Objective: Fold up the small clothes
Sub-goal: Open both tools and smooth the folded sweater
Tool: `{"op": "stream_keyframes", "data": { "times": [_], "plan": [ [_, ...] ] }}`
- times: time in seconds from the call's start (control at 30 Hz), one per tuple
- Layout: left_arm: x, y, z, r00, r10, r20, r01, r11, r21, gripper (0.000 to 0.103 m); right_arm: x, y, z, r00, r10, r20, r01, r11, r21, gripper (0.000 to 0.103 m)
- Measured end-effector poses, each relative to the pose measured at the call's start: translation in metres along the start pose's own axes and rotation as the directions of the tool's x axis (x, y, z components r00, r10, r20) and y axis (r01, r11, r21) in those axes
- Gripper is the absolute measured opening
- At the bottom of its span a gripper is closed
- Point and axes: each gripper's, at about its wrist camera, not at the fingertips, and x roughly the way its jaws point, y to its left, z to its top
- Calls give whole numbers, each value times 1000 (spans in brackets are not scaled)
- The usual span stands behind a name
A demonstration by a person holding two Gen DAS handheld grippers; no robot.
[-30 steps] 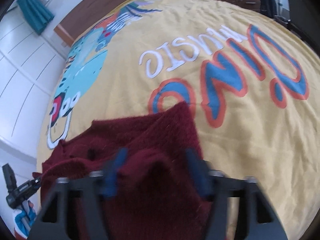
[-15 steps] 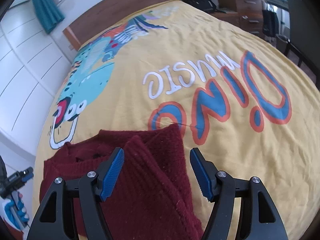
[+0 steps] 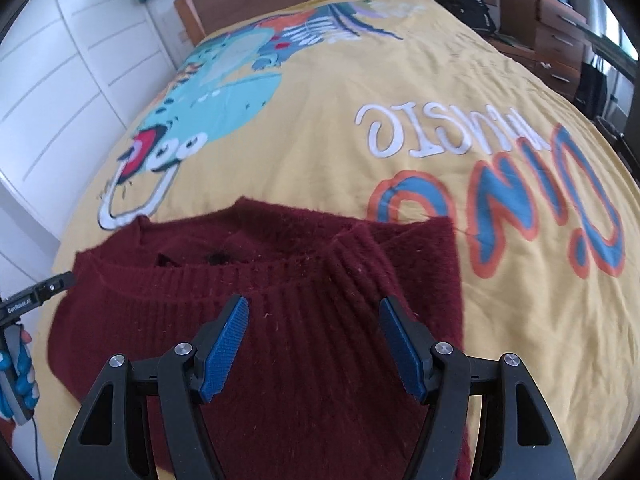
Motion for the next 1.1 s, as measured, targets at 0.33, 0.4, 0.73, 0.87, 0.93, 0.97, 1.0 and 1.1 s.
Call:
{"op": "stream_keyframes", "data": {
  "times": [0.33, 0.4, 0.73, 0.87, 0.93, 0.97, 1.0, 1.1],
  "plan": [
    [24, 14, -14, 999, 23, -36, -23, 1000, -18, 53, 30, -10, 1, 996, -40, -82, 38, 999, -34, 69],
    [13, 12, -12, 1000, 16, -18, -16, 1000, -16, 53, 20, -10, 4, 997, -48, -65, 45, 998, -34, 69],
    [-42, 5, -27, 999, 5, 53, -5, 1000, 3, 53, -43, 3, -18, 999, -48, 18, 49, 997, -57, 69],
    [-46, 0, -50, 999, 27, 40, -28, 999, 32, 53, -53, 15, -43, 999, -49, 19, 51, 994, -97, 69],
    [-43, -2, -62, 999, 32, 25, -33, 999, 31, 53, -50, 20, -55, 999, -52, 7, 52, 993, -110, 69],
    [-42, -3, -68, 999, 32, 18, -32, 999, 26, 53, -48, 23, -61, 999, -53, 1, 52, 992, -112, 69],
    [-40, -3, -73, 999, 32, 10, -32, 999, 19, 53, -45, 25, -67, 999, -51, -8, 50, 993, -110, 69],
    [-37, -1, -85, 999, 32, 4, -32, 999, 2, 53, -35, 28, -81, 998, -59, -28, 56, 992, -115, 69]
  ]
}}
